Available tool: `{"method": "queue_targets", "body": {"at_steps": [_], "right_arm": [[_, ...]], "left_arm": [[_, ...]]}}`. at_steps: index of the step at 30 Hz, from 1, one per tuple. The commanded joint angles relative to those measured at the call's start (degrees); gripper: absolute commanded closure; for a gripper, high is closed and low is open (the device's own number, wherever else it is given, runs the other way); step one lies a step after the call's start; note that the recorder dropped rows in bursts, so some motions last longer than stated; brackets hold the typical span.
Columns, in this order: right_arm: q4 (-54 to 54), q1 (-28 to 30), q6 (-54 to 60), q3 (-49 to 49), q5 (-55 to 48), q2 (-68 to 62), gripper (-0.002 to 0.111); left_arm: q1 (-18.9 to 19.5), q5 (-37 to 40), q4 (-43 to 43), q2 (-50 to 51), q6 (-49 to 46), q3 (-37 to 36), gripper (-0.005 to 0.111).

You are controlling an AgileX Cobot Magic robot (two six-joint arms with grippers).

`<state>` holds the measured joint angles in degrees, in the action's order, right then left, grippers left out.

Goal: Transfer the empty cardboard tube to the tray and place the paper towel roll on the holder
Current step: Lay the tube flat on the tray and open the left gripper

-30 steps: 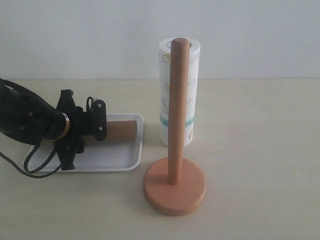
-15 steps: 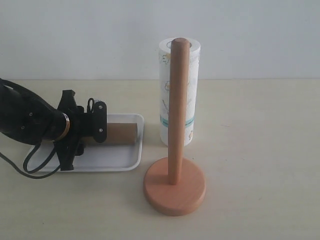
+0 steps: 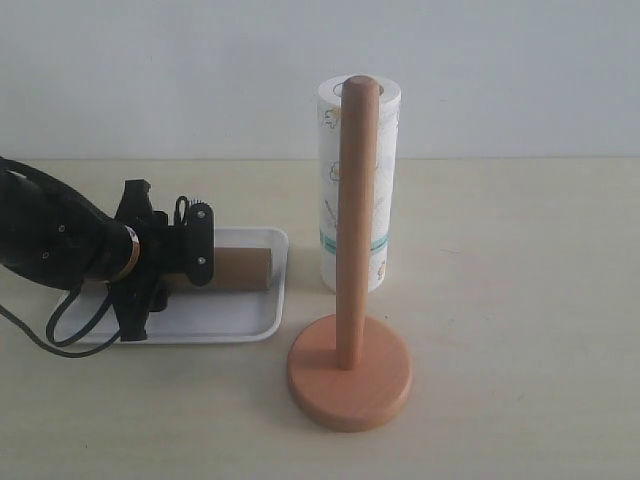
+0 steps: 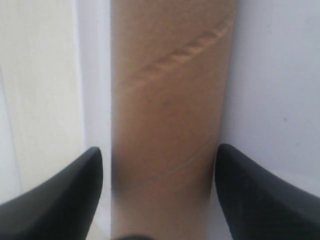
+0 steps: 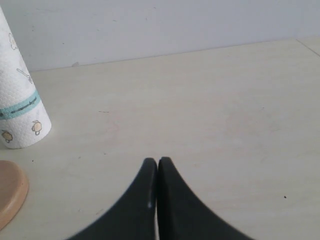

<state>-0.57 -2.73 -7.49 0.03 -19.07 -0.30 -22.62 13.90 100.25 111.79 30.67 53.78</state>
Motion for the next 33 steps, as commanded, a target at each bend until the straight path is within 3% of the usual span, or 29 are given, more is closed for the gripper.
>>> {"method": "queue_targets", "body": {"at_steps": [1, 10, 33], "right_arm": [[-0.1, 0.4, 0.6, 0.0, 0.2, 0.3, 0.108], [-0.1, 0.4, 0.4, 0.0, 0.2, 0.3, 0.108], [-0.1, 0.4, 0.4, 0.0, 0.2, 0.3, 0.108]], "left_arm": [[0.2, 1.4, -0.3, -0.1, -0.1, 0.2, 0.045], [0.2, 3.0, -0.3, -0.1, 0.7, 0.2, 0.022], [0.0, -1.5, -3.9, -9.4, -1.0, -4.4, 0.021]]}}
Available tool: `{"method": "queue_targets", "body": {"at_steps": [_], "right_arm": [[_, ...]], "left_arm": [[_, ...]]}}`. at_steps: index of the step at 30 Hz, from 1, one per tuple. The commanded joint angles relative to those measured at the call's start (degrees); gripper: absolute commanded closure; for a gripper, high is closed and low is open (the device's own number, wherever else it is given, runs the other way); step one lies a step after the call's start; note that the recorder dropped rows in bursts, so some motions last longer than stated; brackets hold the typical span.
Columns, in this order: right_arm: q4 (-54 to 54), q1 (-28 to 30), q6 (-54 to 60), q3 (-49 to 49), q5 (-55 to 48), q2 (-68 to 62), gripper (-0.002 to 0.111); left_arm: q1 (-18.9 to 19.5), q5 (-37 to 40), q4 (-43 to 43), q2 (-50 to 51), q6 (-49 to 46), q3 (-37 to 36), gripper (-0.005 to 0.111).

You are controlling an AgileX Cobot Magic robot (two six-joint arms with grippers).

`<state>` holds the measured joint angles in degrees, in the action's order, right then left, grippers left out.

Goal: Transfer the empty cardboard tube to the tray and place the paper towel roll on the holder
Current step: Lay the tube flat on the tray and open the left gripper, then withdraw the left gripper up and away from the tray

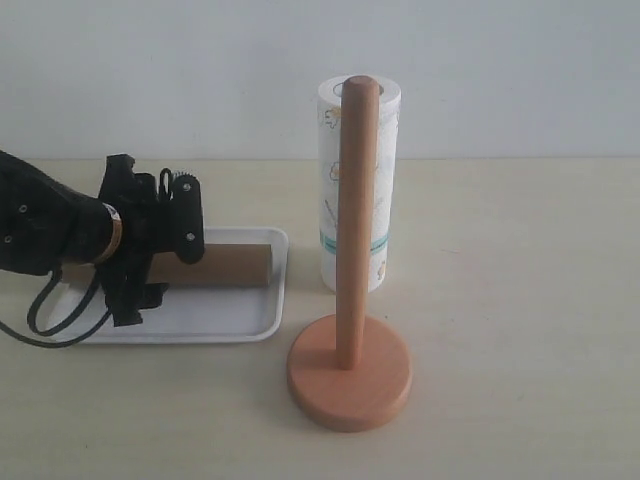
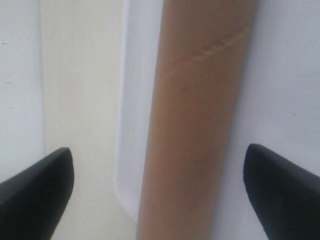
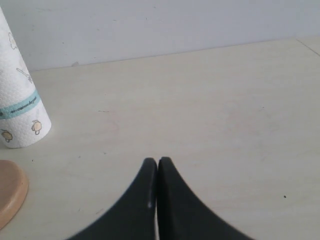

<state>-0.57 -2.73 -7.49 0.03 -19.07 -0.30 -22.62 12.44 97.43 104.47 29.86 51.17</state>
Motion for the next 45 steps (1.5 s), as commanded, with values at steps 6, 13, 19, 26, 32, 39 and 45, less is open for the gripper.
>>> {"method": "queue_targets", "body": {"at_steps": [6, 13, 19, 26, 32, 39, 45], "right_arm": [[-0.1, 0.4, 0.4, 0.0, 0.2, 0.3, 0.108], [-0.1, 0.4, 0.4, 0.0, 0.2, 0.3, 0.108], [-0.1, 0.4, 0.5, 0.0, 0.6, 0.3, 0.108], [-0.1, 0.4, 0.5, 0.0, 0.6, 0.3, 0.108], [-0.1, 0.4, 0.5, 0.0, 0.6, 0.3, 0.108], [-0.1, 0.4, 0.5, 0.0, 0.6, 0.3, 0.108], [-0.1, 0.4, 0.5, 0.0, 0.6, 0.3, 0.108]], "left_arm": [[0.0, -1.3, -1.4, -6.4, 2.5, -5.8, 0.021], [0.0, -2.2, -23.8, -18.0, 2.7, -8.2, 0.021], [0.0, -2.6, -49.1, -32.0, 2.7, -8.2, 0.023], [-0.1, -3.0, -63.1, -40.4, 2.7, -8.2, 0.067], [-0.1, -0.9, -79.0, -49.9, 2.7, -11.2, 0.103], [-0.1, -4.3, -92.9, -62.6, 2.7, -20.5, 0.103], [-0.1, 0.4, -101.5, -71.5, 2.7, -24.3, 0.103]]}}
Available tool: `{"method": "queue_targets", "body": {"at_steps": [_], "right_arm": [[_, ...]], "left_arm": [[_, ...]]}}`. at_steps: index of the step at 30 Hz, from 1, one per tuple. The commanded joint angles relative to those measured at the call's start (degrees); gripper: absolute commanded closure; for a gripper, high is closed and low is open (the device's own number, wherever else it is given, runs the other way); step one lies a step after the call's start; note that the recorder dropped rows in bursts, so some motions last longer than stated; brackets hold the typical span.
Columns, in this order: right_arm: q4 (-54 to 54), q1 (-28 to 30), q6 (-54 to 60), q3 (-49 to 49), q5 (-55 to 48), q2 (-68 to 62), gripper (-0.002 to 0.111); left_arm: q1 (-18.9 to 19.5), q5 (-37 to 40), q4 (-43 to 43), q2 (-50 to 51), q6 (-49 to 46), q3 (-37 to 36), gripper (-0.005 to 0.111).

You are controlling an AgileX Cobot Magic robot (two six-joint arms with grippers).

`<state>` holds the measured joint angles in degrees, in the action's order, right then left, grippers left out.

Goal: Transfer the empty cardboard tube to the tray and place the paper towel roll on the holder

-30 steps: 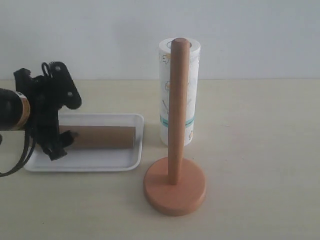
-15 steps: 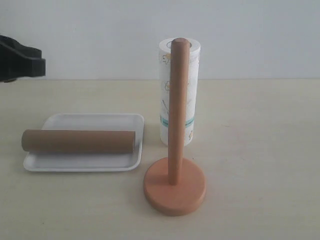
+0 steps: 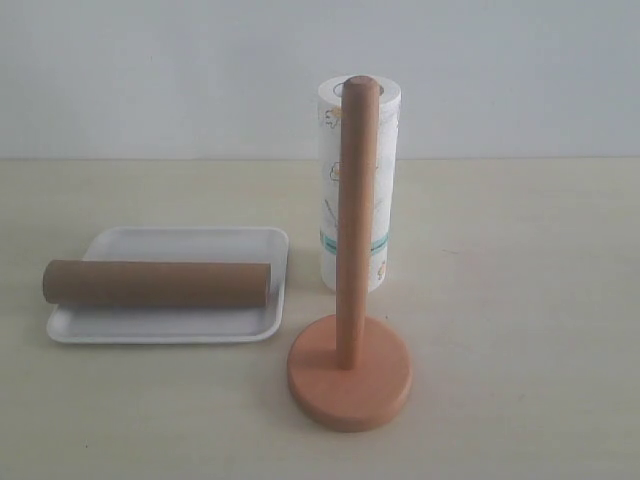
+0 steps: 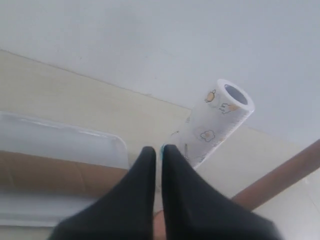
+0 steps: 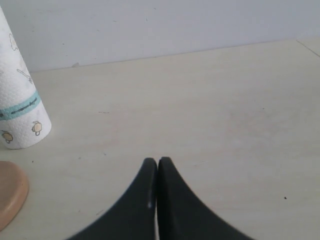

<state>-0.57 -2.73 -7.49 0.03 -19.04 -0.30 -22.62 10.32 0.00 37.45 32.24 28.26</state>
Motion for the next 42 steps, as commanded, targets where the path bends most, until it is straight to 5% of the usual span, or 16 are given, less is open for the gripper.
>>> {"method": "queue_targets", "body": {"at_steps": [1, 26, 32, 37, 42], "right_arm": [[-0.1, 0.4, 0.5, 0.0, 0.6, 0.3, 0.108], [-0.1, 0.4, 0.5, 0.0, 0.6, 0.3, 0.108], [-0.1, 0.4, 0.5, 0.0, 0.6, 0.3, 0.108], [-0.1, 0.4, 0.5, 0.0, 0.6, 0.3, 0.108], [-0.1, 0.4, 0.5, 0.0, 0.6, 0.3, 0.108]], "left_arm": [[-0.1, 3.4, -3.9, -5.6, 0.3, -1.4, 0.103], [0.5, 4.4, 1.3, -15.7, 1.7, -1.1, 0.103], [5.3, 13.5, -2.4, -29.2, 11.1, -1.1, 0.103], [7.9, 17.1, -4.4, -35.8, 11.1, -1.1, 0.103], [10.9, 20.6, -15.5, -37.4, 4.3, -3.9, 0.103]]}}
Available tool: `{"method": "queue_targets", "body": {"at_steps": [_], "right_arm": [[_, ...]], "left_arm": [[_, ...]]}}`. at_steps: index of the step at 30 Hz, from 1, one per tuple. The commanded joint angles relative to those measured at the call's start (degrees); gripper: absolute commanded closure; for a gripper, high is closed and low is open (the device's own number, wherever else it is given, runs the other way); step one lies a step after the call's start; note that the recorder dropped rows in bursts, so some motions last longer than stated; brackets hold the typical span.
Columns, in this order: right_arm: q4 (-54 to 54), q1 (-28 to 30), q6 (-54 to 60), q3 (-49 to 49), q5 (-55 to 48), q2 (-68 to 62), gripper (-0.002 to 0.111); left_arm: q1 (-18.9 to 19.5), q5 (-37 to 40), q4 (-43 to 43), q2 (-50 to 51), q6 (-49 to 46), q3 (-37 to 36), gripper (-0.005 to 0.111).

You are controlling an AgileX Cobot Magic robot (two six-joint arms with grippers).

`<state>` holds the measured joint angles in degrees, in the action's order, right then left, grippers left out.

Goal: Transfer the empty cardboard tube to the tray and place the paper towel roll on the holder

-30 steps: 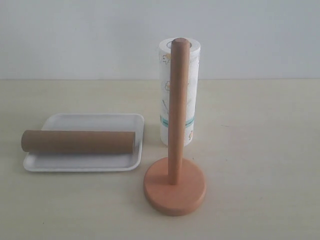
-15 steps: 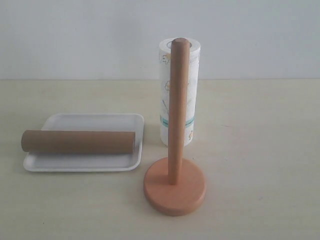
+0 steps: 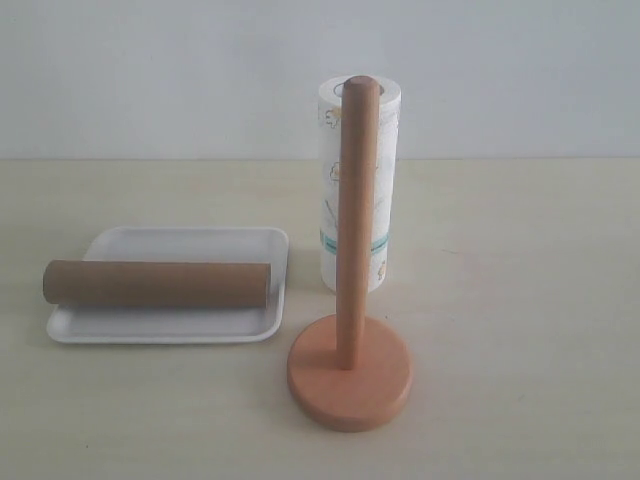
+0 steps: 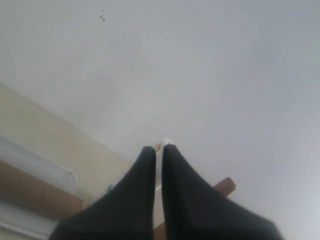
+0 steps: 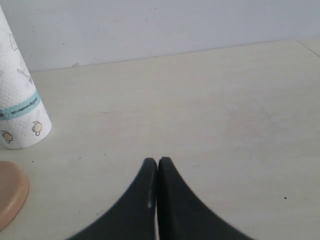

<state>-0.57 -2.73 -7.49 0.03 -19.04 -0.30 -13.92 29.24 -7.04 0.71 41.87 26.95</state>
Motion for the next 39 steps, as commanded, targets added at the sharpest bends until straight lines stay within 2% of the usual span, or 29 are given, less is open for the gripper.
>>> {"method": "queue_targets", "body": {"at_steps": [1, 4, 9, 15, 19, 26, 29, 32, 35, 37, 38, 39], "right_arm": [[-0.1, 0.4, 0.5, 0.0, 0.6, 0.3, 0.108], [-0.1, 0.4, 0.4, 0.0, 0.6, 0.3, 0.108], [-0.1, 0.4, 0.3, 0.0, 0.6, 0.3, 0.108], [-0.1, 0.4, 0.3, 0.0, 0.6, 0.3, 0.108], [-0.1, 0.4, 0.3, 0.0, 0.6, 0.3, 0.108], [-0.1, 0.4, 0.3, 0.0, 0.6, 0.3, 0.108], [-0.1, 0.4, 0.3, 0.0, 0.6, 0.3, 0.108], [-0.1, 0.4, 0.3, 0.0, 0.6, 0.3, 0.108], [-0.1, 0.4, 0.3, 0.0, 0.2, 0.3, 0.108], [-0.1, 0.4, 0.3, 0.0, 0.2, 0.3, 0.108], [-0.1, 0.4, 0.3, 0.0, 0.2, 0.3, 0.108], [-0.1, 0.4, 0.3, 0.0, 0.2, 0.3, 0.108]], "left_arm": [[2.7, 1.1, -11.0, -0.7, -7.7, -3.4, 0.103], [4.2, -1.8, -18.9, -0.7, -14.6, -6.9, 0.103], [5.8, -12.2, -26.9, -0.7, -32.6, -14.0, 0.103], [7.0, -26.9, -28.0, -0.7, -49.6, -23.6, 0.103], [7.0, -38.4, -27.6, -0.7, -53.8, -26.9, 0.103], [7.0, -37.5, -23.8, -0.7, -72.2, -26.9, 0.103], [7.0, -30.4, -23.8, -0.7, -79.9, -26.9, 0.103], [7.0, -24.0, -23.8, -0.7, -80.4, -26.9, 0.103], [7.0, -18.9, -23.6, -0.7, -76.2, -26.9, 0.103], [7.0, -15.7, -13.9, -0.7, -65.3, -26.9, 0.103], [7.0, -13.3, -5.2, -0.7, -55.8, -26.9, 0.103], [7.0, -11.5, -0.6, -0.7, -50.7, -26.9, 0.103]]}}
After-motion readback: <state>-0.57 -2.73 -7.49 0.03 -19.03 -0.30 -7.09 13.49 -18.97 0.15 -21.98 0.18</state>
